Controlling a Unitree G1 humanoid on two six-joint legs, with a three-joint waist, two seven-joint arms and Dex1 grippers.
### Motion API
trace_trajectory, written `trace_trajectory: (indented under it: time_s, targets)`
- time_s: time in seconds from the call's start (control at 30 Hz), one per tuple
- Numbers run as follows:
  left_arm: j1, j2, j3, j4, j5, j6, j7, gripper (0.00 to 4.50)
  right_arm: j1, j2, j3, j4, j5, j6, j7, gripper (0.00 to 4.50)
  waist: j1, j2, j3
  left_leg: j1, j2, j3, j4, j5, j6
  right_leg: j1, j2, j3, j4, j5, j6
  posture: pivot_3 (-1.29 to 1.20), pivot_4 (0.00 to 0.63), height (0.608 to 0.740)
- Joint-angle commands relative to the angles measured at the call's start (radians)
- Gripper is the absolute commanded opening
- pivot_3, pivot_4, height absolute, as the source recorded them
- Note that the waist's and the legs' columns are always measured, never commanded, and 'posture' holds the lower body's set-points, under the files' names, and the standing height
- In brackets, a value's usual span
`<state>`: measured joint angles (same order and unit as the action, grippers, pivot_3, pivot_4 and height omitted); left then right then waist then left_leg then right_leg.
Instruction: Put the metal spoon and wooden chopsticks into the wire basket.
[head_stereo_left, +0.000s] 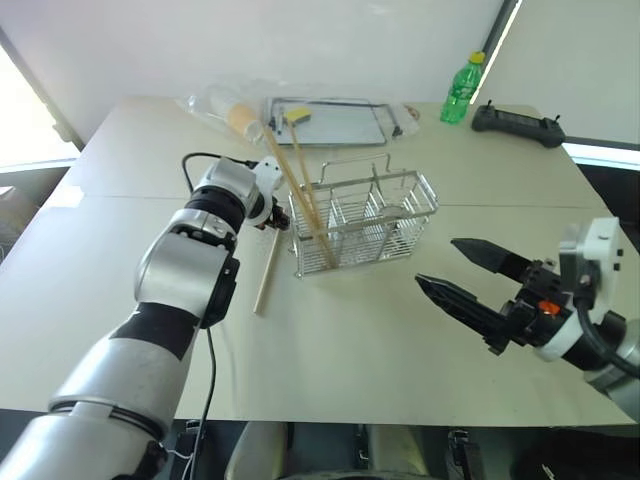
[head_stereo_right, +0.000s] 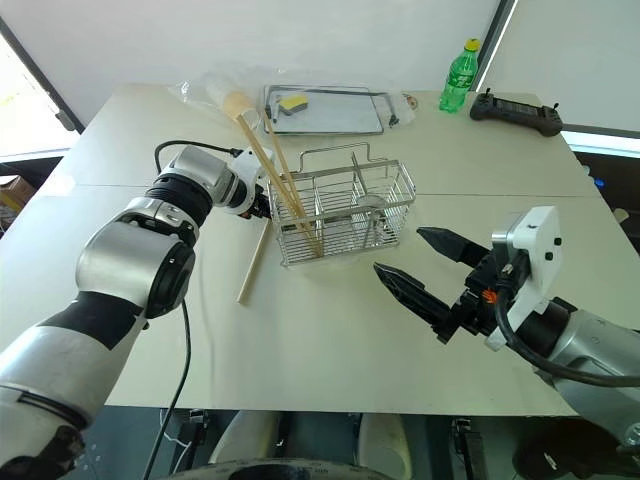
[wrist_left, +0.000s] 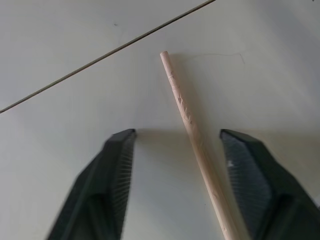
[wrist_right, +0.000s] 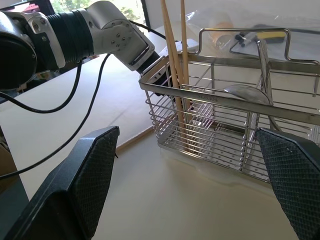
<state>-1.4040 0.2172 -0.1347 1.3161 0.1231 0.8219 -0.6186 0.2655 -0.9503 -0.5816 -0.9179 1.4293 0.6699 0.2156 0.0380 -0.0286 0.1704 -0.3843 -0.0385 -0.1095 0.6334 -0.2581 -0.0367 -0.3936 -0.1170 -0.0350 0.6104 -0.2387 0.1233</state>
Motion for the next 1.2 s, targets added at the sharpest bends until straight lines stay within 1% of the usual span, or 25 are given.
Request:
trace_trajectory:
  time_s: [0.03,0.07,0.1,0.4,0.5,0.63,0.73,0.8,0.9,0.97,1.0,1.07,1.13,1.2]
  targets:
    - [0.001,0.0,0.008,-0.006,0.002,0.009,-0.011,0.6,-0.013,-0.009,-0.027,-0.021,0.02,-0.028,-0.008,4.5,0.001,0.0,0.0,0.0,0.0,0.0,0.0,0.0,0.0,0.0,0.0,0.0,0.0,0.0,0.0,0.0,0.15,0.709]
    - [0.001,0.0,0.01,-0.006,0.002,0.011,-0.01,0.12,-0.013,-0.009,-0.026,-0.021,0.021,-0.029,-0.009,4.5,0.001,0.0,0.0,0.0,0.0,0.0,0.0,0.0,0.0,0.0,0.0,0.0,0.0,0.0,0.0,0.0,0.15,0.709]
    - [0.001,0.001,0.011,-0.006,0.001,0.012,-0.008,0.05,-0.014,-0.009,-0.026,-0.021,0.022,-0.03,-0.011,4.5,0.001,0.0,0.0,0.0,0.0,0.0,0.0,0.0,0.0,0.0,0.0,0.0,0.0,0.0,0.0,0.0,0.15,0.709]
    - [0.002,0.012,0.029,-0.006,-0.006,0.037,0.006,0.05,-0.008,-0.012,-0.031,-0.022,0.031,-0.027,-0.009,4.5,0.0,0.0,0.0,0.001,0.0,0.0,0.0,0.0,0.0,0.001,0.0,0.0,0.0,0.0,0.0,0.0,0.15,0.709]
    - [-0.011,0.041,0.078,-0.01,-0.039,0.057,0.041,0.05,0.015,-0.017,-0.047,-0.011,0.03,-0.013,0.015,4.5,-0.003,0.0,0.0,0.001,0.0,0.0,0.0,0.0,0.0,0.001,0.0,0.0,0.0,0.0,0.0,0.0,0.15,0.709]
    - [-0.037,0.118,0.189,-0.019,-0.102,0.038,0.153,0.05,0.048,-0.028,-0.07,-0.003,0.016,0.002,0.05,4.5,-0.007,0.0,0.0,0.002,0.001,0.0,0.0,0.0,0.0,0.0,0.0,0.0,0.001,0.0,0.0,0.0,0.15,0.709]
    - [-0.046,0.194,0.273,-0.026,-0.149,0.016,0.242,0.05,0.07,-0.029,-0.086,-0.002,0.015,0.008,0.07,4.5,-0.01,0.0,0.0,0.002,0.001,0.0,-0.001,0.0,0.0,0.001,0.0,0.0,0.002,0.0,0.0,0.0,0.15,0.709]
    - [-0.037,0.255,0.308,-0.034,-0.164,-0.002,0.284,0.05,0.087,-0.028,-0.097,0.001,0.012,0.013,0.084,4.5,-0.01,-0.001,0.0,0.003,0.0,0.0,-0.001,0.0,0.0,0.002,0.0,0.0,0.002,0.0,0.0,0.0,0.15,0.709]
    - [-0.012,0.342,0.342,-0.046,-0.177,-0.037,0.312,0.05,0.099,-0.028,-0.109,0.009,0.009,0.016,0.1,4.5,-0.015,-0.001,0.0,0.004,0.0,0.0,-0.001,0.0,0.0,0.002,0.0,0.001,0.002,0.0,0.0,0.0,0.15,0.709]
    - [-0.007,0.401,0.388,-0.061,-0.208,-0.097,0.325,0.05,0.106,-0.03,-0.118,0.017,0.011,0.022,0.111,4.5,-0.021,-0.001,0.0,0.005,0.0,0.001,-0.001,0.0,0.0,0.003,0.0,0.001,0.002,0.0,0.0,0.0,0.15,0.709]
    - [-0.014,0.431,0.427,-0.075,-0.24,-0.141,0.316,0.05,0.113,-0.031,-0.123,0.02,0.006,0.026,0.121,4.5,-0.021,-0.001,0.0,0.005,0.0,0.0,-0.001,0.0,-0.001,0.003,0.0,0.001,0.002,0.0,0.0,0.0,0.15,0.709]
    - [-0.044,0.468,0.495,-0.108,-0.309,-0.2,0.249,0.05,0.129,-0.031,-0.129,0.022,-0.004,0.033,0.138,4.5,-0.023,-0.003,0.0,0.005,0.0,0.0,-0.001,0.0,-0.001,0.003,-0.001,0.001,0.002,0.0,0.0,0.0,0.15,0.709]
    - [-0.084,0.484,0.539,-0.184,-0.384,-0.213,0.119,0.05,0.149,-0.029,-0.138,0.024,-0.013,0.043,0.159,4.5,-0.02,-0.005,0.001,0.005,0.001,0.0,-0.001,0.0,-0.001,0.003,-0.001,0.001,0.002,0.0,0.0,0.0,0.15,0.709]
    - [-0.09,0.486,0.558,-0.342,-0.471,-0.195,-0.028,0.05,0.165,-0.027,-0.147,0.022,-0.026,0.048,0.185,4.5,-0.014,-0.007,0.001,0.004,0.001,0.0,-0.001,0.001,-0.002,0.003,-0.001,0.0,0.001,0.0,0.0,0.0,0.15,0.709]
